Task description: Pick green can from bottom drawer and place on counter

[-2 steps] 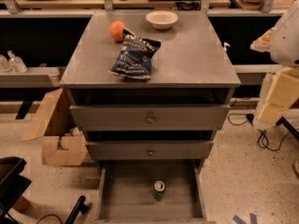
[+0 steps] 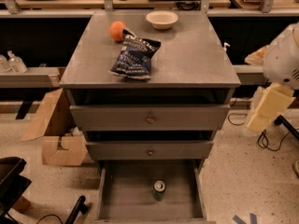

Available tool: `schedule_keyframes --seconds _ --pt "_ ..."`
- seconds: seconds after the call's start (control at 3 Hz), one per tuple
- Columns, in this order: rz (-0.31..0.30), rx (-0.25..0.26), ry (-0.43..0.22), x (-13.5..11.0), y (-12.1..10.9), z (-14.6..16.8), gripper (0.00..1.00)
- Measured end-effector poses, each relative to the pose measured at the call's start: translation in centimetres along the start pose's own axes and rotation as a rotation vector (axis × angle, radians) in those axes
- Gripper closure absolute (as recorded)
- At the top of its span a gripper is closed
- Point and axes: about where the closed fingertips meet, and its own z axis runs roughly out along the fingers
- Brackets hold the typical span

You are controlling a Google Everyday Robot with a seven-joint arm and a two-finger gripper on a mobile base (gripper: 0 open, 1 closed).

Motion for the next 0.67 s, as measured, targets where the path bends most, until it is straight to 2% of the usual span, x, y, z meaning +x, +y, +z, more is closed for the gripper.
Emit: schedule_keyframes --seconds 0.33,0.67 --pt "0.055 -0.081 -0.179 3.2 2.5 8.2 0.0" --pt "0.117 -0.096 -0.386 5.0 3.9 14.9 0.0"
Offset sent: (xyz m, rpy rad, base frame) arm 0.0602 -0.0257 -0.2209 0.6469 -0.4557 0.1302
